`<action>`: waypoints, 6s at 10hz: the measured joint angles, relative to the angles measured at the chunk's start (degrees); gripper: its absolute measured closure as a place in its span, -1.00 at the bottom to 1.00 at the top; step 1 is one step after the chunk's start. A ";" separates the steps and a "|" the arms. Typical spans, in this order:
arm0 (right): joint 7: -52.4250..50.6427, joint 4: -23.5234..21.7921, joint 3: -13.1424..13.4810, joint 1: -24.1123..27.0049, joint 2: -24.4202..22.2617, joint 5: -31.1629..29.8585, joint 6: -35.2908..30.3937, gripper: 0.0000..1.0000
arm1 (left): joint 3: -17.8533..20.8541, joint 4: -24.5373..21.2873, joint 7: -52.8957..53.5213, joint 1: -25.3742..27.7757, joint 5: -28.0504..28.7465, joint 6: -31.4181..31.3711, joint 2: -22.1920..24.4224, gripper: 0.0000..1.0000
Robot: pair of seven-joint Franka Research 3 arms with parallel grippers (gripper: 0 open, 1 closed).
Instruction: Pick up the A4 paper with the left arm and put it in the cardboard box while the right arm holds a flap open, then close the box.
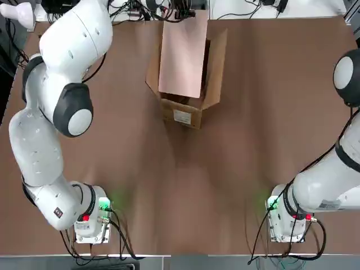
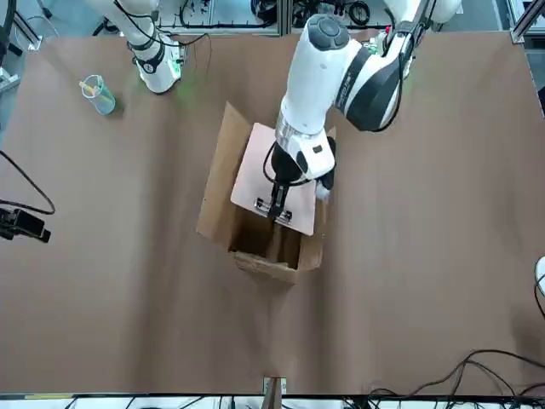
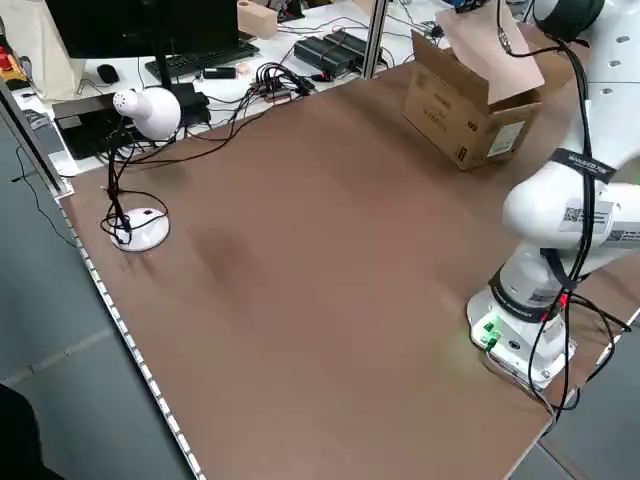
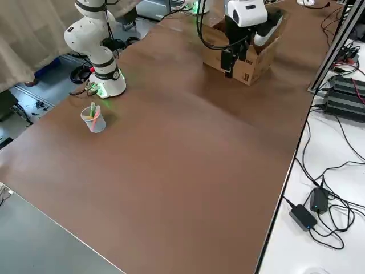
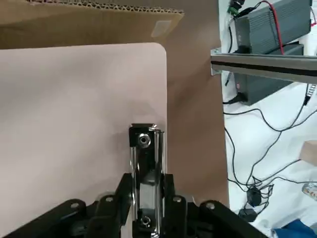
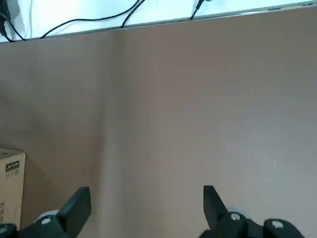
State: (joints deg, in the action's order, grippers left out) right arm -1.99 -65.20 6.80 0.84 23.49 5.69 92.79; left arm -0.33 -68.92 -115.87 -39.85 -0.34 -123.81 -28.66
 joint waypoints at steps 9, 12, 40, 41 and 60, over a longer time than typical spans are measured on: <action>0.07 -0.03 -0.01 0.00 -0.01 -0.02 0.00 -1.00 | 0.05 0.11 -0.02 -0.66 0.00 -4.44 -3.44 0.39; 2.32 -0.20 -0.25 -0.14 -0.01 -0.02 -0.05 -1.00 | 0.06 0.06 -0.02 -0.70 0.00 -4.42 -4.63 0.39; 3.42 -9.76 -1.25 -0.78 -0.99 13.26 -4.79 -1.00 | 4.23 1.66 27.09 20.61 -11.67 21.38 5.51 -0.45; 2.48 -12.32 -1.27 -0.79 -0.96 16.50 -5.39 -0.97 | 4.16 0.38 32.87 24.62 -14.34 23.04 5.36 -0.08; 11.41 -31.50 -1.79 -20.81 -0.77 43.59 13.11 0.98 | -0.73 -3.67 19.03 6.11 -26.34 -11.21 -14.15 0.87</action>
State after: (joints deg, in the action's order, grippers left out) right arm 9.42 -96.71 5.01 -19.97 22.72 49.28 105.90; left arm -1.06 -72.59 -96.84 -33.74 -26.68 -135.02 -42.80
